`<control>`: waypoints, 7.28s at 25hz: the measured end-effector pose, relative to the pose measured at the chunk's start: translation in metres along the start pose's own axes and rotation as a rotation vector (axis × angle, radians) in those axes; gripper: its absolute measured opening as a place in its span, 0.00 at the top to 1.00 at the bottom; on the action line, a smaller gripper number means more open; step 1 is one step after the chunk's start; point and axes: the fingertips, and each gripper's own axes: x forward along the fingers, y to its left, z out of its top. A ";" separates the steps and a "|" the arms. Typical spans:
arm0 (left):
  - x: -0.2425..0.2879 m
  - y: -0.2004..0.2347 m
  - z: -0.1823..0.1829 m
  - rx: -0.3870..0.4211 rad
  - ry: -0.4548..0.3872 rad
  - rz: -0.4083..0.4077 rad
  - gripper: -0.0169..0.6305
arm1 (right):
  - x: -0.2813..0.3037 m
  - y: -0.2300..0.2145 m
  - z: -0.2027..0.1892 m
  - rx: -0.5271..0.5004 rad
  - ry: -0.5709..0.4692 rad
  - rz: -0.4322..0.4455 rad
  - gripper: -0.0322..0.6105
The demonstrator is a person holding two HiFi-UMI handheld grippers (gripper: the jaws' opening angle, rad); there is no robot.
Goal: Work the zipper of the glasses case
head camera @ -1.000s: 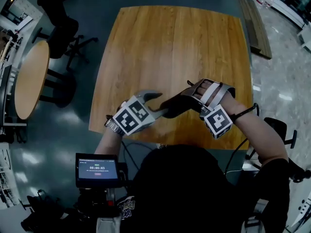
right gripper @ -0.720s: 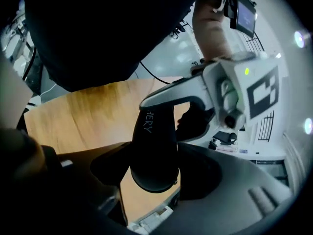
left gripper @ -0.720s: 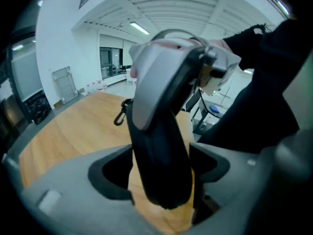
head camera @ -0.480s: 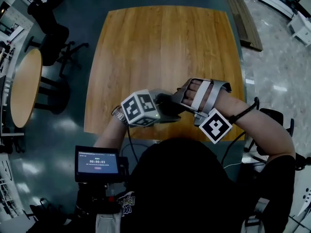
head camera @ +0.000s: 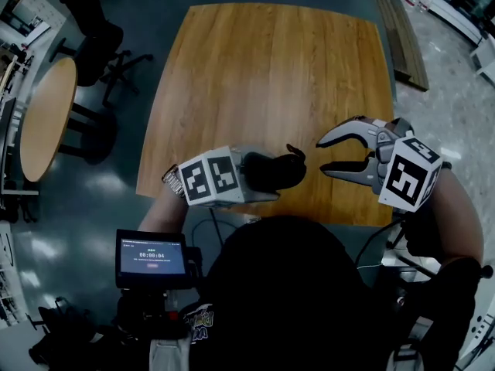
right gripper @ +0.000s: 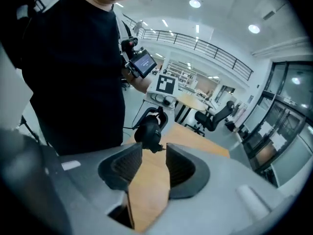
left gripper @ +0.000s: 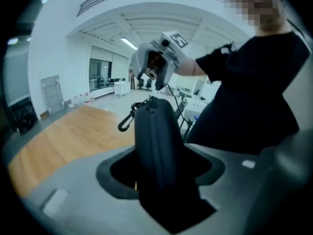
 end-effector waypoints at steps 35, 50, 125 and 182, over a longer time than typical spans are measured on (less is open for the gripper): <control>-0.022 -0.027 0.013 0.092 0.005 -0.092 0.56 | 0.023 0.027 0.027 -0.104 0.096 0.378 0.83; -0.022 -0.054 0.009 0.001 0.058 -0.256 0.57 | 0.033 0.034 0.039 -0.550 0.274 0.277 0.89; -0.038 -0.083 0.010 -0.139 0.118 -0.476 0.57 | 0.029 0.022 0.059 0.800 -0.496 0.915 0.82; -0.092 -0.092 0.112 -0.386 -0.658 -0.993 0.54 | 0.000 -0.038 0.096 0.326 -0.617 0.112 0.95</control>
